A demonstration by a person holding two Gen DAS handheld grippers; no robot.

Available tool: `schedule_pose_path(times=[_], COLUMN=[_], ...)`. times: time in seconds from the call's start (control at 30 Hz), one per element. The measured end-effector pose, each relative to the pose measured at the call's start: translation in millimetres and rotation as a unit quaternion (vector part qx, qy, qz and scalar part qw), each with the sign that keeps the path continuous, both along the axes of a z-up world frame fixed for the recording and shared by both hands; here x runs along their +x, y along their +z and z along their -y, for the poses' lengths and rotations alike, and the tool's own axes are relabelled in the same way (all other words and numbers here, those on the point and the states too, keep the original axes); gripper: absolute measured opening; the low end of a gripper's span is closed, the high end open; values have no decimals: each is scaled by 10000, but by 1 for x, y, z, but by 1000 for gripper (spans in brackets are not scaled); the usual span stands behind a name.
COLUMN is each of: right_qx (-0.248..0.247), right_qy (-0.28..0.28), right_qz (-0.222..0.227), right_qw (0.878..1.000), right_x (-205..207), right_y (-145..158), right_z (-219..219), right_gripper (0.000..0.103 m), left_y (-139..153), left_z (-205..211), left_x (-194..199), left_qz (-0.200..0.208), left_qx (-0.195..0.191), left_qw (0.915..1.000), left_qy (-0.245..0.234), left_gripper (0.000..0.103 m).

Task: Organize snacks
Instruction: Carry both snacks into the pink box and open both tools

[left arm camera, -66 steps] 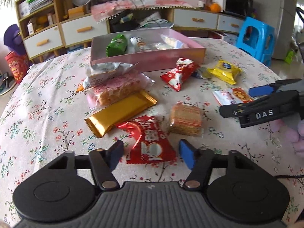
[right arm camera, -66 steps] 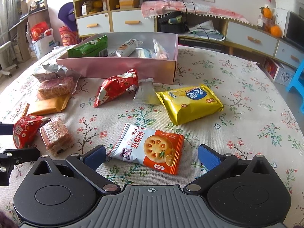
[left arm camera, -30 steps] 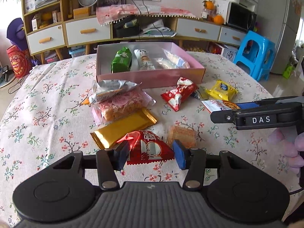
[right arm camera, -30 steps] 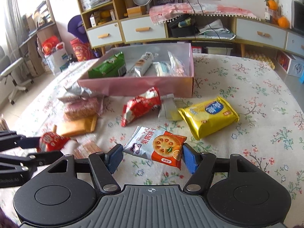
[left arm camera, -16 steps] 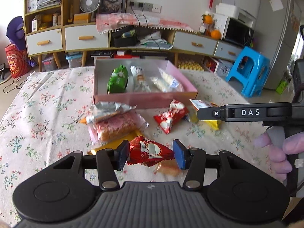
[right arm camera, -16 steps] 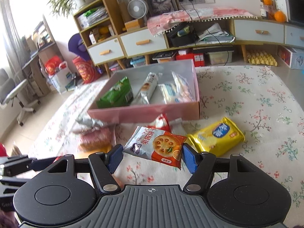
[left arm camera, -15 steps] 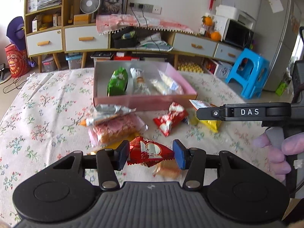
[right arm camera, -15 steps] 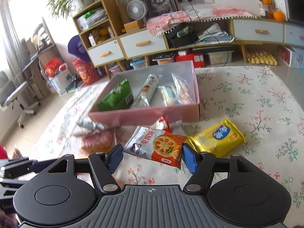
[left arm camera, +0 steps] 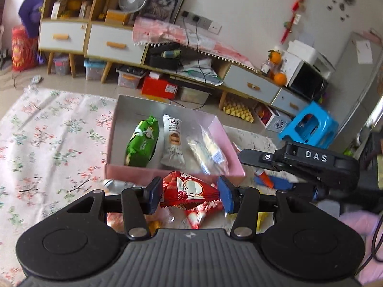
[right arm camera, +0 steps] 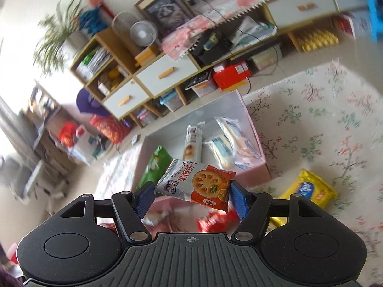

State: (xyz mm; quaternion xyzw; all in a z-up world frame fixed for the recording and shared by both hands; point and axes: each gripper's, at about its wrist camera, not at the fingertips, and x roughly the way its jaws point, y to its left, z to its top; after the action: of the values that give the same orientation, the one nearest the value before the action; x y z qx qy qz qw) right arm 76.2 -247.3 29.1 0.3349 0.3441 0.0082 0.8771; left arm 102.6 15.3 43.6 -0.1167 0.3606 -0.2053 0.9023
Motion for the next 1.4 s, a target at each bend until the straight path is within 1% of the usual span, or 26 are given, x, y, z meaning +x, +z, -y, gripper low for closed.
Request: schedule_pose_path(times=[0.13,0.2,0.27,0.37,0.43,0.5,0.57,0.63,0.7,0.77,0.8,0.93,1.07,1.2,1.27,1.33,1.4], right_qx=[573,819,1069,1411,1591,1640,1692,1781,1796,1748,1714,1574,1422,1265,1249,1280,1272], right_qy=[-185,-326,-488,-707,-790,-854,-899,-935,-935,-915,-910,-870,-808,-761,-772,-793,-784], right_qz=[-46,-86,-111,-111,-128,-142,-163,-200,-235,-260,-267,-265,-272,-277,-275,-286,-298], right_qw=[9982,9961,9930,9874,9840,9827,9813,9794,9790,9800,9806,9833,9862,9887,9888,9882,9883], right_x=[19,27,33,41,46,50,53,55,57,60,60,63,65,67,66,64,64], right_y=[-9,-14,-21,-32,-39,-45,-51,-57,-61,-62,-63,-62,-62,-60,-59,-59,-58], right_z=[4,6,9,15,17,18,19,19,17,15,14,10,7,5,6,7,8], right_gripper=[67,67,67,67,67,67,67,67,68,68,68,68,68,70,72,77,77], left_y=[-6,-10,-15,-22,-28,-31,-31,-29,-29,-31,-32,-33,-32,-31,-31,-31,-30], left_z=[5,5,7,10,10,9,9,9,9,7,6,5,0,0,2,3,2], left_x=[34,45,55,63,67,70,73,76,78,81,83,88,92,93,93,93,93], left_qz=[-284,-356,-373,-348,-406,-436,-377,-257,-171,-130,-105,-47,-46,-51,-62,-82,-132], left_qx=[-259,-418,-465,-372,-338,-321,-283,-112,48,89,98,229,84,50,36,-19,-91], left_qw=[9992,9983,9979,9981,9979,9978,9981,9986,9987,9986,9986,9972,9968,9968,9971,9975,9977], left_qy=[108,201,248,334,367,382,392,437,473,503,515,705,789,791,751,697,661], left_gripper=[46,46,46,46,46,46,46,46,46,45,43,43,43,44,45,46,46])
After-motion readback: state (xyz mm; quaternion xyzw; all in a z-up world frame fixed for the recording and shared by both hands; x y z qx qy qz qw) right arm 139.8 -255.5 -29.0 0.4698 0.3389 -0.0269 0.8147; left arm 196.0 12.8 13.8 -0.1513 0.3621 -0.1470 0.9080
